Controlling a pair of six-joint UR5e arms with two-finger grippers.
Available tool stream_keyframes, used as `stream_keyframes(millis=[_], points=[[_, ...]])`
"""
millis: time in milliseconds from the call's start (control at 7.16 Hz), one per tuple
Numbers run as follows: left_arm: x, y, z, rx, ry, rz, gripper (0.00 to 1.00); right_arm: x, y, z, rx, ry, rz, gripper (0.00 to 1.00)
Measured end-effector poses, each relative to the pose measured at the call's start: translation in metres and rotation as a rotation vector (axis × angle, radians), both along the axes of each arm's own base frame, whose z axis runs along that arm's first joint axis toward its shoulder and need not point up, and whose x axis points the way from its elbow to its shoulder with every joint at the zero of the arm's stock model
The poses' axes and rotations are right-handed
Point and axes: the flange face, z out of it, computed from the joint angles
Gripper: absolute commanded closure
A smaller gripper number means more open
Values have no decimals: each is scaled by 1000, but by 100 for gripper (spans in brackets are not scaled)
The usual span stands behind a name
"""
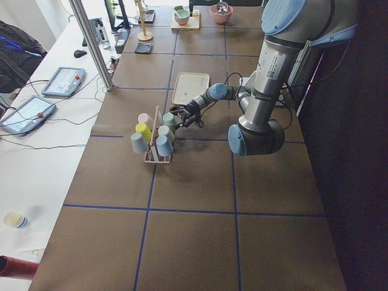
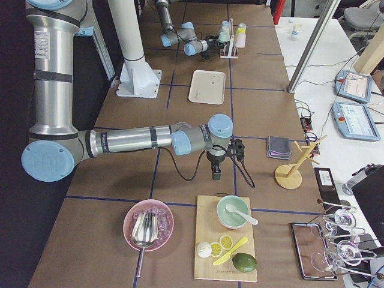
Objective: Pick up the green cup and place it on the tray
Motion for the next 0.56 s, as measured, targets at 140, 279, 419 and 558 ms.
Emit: stream_keyframes(millis=[140,279,419,558], points=[[-2,-3,1,-1,-2,-5,1,0,0,0,1,0,0,0],[-3,-4,1,-1,-2,-7,1,0,-1,-1,1,0,0,0],[-2,-4,4,-1,-1,-8,1,0,-1,-1,1,0,0,0],[2,-5,8,0,0,-8,1,0,-1,-1,1,0,0,0]])
